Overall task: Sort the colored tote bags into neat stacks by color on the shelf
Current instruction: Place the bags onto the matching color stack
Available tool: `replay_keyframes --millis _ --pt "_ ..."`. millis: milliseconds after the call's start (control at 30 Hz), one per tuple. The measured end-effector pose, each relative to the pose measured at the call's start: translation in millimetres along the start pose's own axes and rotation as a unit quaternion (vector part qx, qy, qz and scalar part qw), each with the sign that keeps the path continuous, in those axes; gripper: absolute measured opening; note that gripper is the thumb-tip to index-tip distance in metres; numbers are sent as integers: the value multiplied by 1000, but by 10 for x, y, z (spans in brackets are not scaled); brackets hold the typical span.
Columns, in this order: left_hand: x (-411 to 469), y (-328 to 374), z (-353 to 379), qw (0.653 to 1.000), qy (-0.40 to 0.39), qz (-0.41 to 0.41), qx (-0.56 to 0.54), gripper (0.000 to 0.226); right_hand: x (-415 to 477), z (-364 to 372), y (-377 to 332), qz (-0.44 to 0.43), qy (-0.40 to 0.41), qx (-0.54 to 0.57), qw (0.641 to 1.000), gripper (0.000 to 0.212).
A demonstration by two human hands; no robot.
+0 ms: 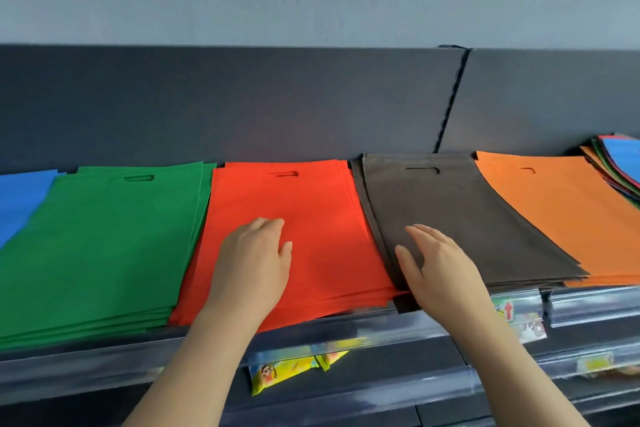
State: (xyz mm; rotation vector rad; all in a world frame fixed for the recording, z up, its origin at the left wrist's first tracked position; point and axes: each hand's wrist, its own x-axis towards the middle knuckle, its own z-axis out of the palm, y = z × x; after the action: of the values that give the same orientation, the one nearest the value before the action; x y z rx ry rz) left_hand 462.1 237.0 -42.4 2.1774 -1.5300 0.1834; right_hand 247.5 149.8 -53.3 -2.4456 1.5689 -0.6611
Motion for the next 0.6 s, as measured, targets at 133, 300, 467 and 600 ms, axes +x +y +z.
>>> replay_keyframes --millis 133,300,467,600 --pt "25 490 105 998 -2 57 -31 34 -144 -263 305 20 38 -6 999 44" --pt "56 1196 318 993 -11 104 -63 35 -324 -605 886 51 52 -8 997 46" --pt "54 1992 567 988 -17 130 -76 39 -435 -993 1589 75 62 -30 995 46" --pt "48 2659 767 985 -22 145 -91 40 -451 -1298 2213 93 65 -52 992 48"
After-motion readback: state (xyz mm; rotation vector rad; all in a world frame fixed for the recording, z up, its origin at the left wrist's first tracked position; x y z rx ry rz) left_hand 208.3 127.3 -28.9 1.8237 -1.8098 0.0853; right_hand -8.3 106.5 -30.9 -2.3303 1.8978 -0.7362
